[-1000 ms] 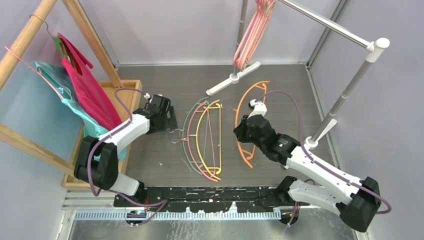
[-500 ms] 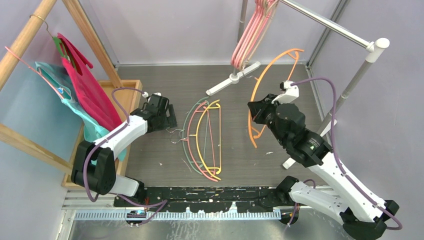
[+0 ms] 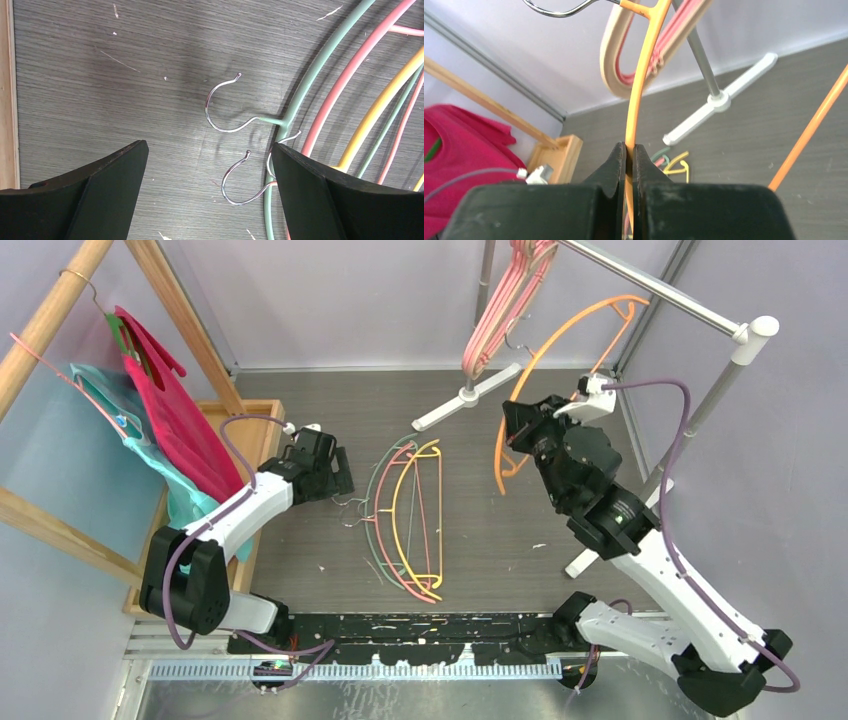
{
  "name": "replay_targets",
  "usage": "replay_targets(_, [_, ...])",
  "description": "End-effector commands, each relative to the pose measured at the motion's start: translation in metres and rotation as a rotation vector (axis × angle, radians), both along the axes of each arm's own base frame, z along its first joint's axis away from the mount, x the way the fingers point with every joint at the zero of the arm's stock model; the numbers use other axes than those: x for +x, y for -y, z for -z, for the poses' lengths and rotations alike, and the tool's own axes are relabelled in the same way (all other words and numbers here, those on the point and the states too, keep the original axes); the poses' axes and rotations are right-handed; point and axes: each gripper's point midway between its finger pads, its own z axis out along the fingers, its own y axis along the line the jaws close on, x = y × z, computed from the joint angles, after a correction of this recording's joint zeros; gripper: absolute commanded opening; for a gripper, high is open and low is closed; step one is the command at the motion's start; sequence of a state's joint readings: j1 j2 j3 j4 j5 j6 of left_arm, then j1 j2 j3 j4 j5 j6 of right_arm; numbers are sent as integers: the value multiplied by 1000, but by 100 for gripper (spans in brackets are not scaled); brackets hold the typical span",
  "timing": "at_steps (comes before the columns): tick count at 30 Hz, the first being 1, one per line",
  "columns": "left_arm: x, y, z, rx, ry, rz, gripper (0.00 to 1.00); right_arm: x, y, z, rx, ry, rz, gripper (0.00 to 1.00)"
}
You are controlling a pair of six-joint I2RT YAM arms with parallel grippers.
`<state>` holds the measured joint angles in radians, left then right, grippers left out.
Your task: Organize the hangers
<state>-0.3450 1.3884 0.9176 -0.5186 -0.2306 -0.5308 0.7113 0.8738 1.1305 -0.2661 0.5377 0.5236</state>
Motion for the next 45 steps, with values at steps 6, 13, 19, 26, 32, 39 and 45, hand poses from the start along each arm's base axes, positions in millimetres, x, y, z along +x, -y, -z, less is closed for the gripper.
replay_targets(6, [10, 3, -20, -22, 66, 1, 98, 42, 8, -97, 259, 268, 42, 1])
replay_targets(13, [10, 1, -16, -12, 58, 0, 98, 68, 12, -117, 364, 364, -8, 1])
replay_targets(19, [11, 0, -14, -2, 53, -4, 98, 86, 10, -128, 377, 400, -49, 1])
replay_targets(26, [10, 0, -12, 5, 44, -1, 98, 111, 23, -126, 401, 398, -24, 1])
replay_targets(32, [11, -1, -8, 12, 34, -1, 98, 135, 30, -120, 414, 386, -11, 1])
replay_targets(39, [13, -1, -8, 20, 33, -1, 98, 155, 27, -119, 414, 383, -14, 1])
replay_targets(45, [13, -1, -5, 22, 25, 1, 98, 170, 24, -106, 410, 349, -5, 1])
